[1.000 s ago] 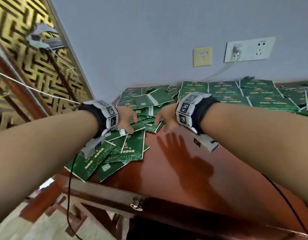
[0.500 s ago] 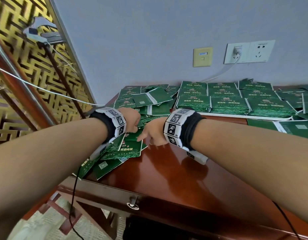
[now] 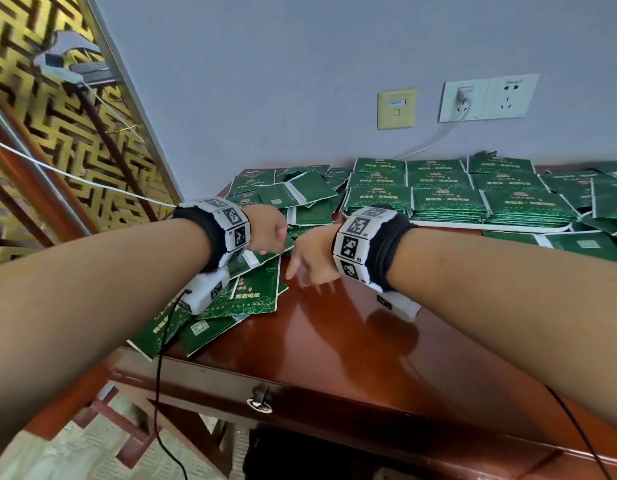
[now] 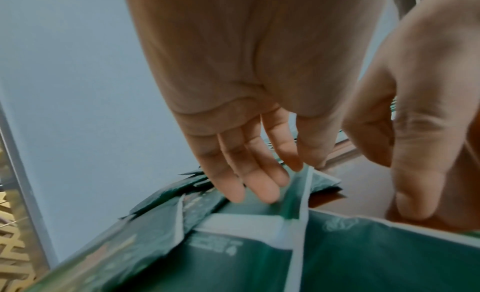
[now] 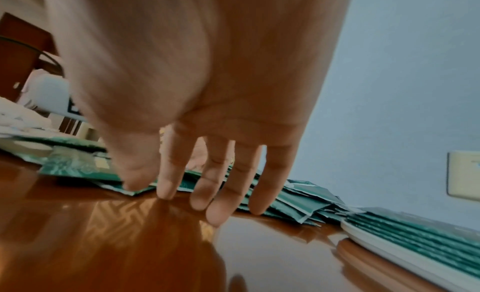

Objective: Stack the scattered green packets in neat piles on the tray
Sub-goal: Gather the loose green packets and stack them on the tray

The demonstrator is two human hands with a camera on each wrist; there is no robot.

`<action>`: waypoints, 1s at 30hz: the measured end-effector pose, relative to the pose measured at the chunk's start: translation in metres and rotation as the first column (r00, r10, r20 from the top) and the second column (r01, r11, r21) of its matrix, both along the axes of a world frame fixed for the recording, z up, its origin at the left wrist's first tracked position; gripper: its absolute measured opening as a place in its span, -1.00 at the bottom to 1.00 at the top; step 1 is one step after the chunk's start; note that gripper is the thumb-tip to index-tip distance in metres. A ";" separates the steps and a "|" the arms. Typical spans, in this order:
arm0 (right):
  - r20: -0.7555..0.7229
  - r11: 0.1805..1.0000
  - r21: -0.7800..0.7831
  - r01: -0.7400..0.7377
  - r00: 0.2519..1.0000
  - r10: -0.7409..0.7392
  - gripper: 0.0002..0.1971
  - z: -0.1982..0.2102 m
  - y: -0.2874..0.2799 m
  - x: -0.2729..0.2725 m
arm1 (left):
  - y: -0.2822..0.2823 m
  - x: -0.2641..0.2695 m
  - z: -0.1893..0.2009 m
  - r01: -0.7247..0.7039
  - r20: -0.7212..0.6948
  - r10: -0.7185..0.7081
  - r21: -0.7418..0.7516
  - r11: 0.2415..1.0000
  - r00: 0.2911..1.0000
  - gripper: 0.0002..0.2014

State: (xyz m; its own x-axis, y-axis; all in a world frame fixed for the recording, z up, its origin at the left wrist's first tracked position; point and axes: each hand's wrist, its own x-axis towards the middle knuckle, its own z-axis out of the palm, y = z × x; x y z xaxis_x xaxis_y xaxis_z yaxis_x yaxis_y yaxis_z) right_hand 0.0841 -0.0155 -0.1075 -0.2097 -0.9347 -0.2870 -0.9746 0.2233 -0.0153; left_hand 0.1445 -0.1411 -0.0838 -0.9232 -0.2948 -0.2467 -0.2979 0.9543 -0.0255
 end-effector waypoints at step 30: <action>-0.360 0.999 -0.035 -0.029 0.933 0.014 -0.83 -0.010 -0.073 -0.013 | -0.075 0.083 -0.009 -0.095 0.246 0.085 0.029 0.995 0.966 -0.85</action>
